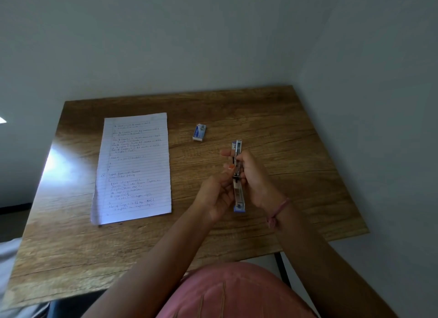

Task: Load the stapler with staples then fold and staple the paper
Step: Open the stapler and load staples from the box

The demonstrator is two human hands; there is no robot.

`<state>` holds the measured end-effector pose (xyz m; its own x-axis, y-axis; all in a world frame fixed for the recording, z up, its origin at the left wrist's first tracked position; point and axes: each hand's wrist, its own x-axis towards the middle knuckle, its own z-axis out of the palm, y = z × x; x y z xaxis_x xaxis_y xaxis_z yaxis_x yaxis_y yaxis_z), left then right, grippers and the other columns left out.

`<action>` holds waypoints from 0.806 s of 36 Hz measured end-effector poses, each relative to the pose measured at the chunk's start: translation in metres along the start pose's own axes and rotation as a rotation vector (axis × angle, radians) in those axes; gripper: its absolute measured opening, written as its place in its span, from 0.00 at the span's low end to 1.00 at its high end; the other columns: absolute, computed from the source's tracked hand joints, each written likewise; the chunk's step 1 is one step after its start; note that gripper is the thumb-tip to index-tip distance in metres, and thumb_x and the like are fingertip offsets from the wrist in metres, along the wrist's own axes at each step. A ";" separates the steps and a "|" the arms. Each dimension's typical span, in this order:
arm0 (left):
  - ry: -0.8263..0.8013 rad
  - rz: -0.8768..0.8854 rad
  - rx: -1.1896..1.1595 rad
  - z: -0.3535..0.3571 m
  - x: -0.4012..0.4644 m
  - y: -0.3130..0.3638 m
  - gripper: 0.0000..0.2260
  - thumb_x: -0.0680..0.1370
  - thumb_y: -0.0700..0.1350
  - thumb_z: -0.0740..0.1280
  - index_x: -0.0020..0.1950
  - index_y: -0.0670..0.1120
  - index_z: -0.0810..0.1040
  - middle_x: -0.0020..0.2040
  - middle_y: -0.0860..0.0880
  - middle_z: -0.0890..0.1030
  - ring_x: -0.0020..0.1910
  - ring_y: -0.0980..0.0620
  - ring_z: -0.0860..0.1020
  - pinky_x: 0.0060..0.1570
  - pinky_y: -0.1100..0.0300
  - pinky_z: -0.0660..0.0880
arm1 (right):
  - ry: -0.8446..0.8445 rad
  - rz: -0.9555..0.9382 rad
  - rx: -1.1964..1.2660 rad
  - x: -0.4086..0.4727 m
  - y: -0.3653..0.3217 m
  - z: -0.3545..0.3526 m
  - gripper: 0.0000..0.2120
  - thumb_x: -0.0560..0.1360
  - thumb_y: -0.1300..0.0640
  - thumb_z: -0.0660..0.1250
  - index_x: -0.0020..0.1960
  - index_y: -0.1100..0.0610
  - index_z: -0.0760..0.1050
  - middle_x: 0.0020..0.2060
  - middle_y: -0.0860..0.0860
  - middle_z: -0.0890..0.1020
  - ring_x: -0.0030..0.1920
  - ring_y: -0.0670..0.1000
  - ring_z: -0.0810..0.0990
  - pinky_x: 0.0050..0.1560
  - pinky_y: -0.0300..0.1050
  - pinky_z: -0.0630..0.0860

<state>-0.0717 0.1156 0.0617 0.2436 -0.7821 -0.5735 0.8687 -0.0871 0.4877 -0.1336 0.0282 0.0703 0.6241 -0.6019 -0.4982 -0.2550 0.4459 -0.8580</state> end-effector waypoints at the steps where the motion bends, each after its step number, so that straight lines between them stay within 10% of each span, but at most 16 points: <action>1: 0.004 0.003 0.004 0.000 0.000 0.000 0.08 0.79 0.40 0.64 0.44 0.40 0.82 0.39 0.45 0.83 0.38 0.51 0.82 0.38 0.61 0.80 | -0.002 -0.006 -0.006 0.000 0.001 0.000 0.18 0.78 0.53 0.53 0.49 0.49 0.82 0.48 0.54 0.77 0.47 0.51 0.74 0.53 0.48 0.70; 14: 0.014 0.011 -0.035 0.000 0.004 -0.006 0.08 0.76 0.39 0.67 0.41 0.40 0.86 0.40 0.43 0.84 0.37 0.52 0.83 0.37 0.62 0.80 | -0.056 -0.058 0.216 -0.001 0.004 -0.007 0.16 0.78 0.57 0.53 0.56 0.52 0.79 0.61 0.56 0.80 0.66 0.59 0.73 0.58 0.45 0.74; 19: 0.002 0.021 -0.029 0.002 0.005 -0.010 0.08 0.77 0.39 0.67 0.45 0.40 0.85 0.42 0.43 0.84 0.39 0.52 0.83 0.37 0.62 0.79 | -0.008 -0.091 0.255 0.000 0.002 -0.008 0.18 0.79 0.60 0.53 0.67 0.58 0.71 0.59 0.51 0.81 0.64 0.53 0.75 0.62 0.48 0.72; 29: 0.017 -0.003 -0.014 0.007 0.006 -0.010 0.08 0.79 0.41 0.66 0.52 0.38 0.80 0.41 0.44 0.84 0.38 0.51 0.83 0.37 0.59 0.80 | 0.006 -0.112 0.214 -0.003 0.001 -0.009 0.14 0.81 0.56 0.55 0.57 0.55 0.78 0.56 0.51 0.83 0.57 0.51 0.80 0.59 0.48 0.75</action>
<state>-0.0825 0.1075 0.0580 0.2481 -0.7715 -0.5859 0.8752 -0.0808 0.4770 -0.1428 0.0246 0.0699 0.6352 -0.6589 -0.4030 -0.0220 0.5061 -0.8622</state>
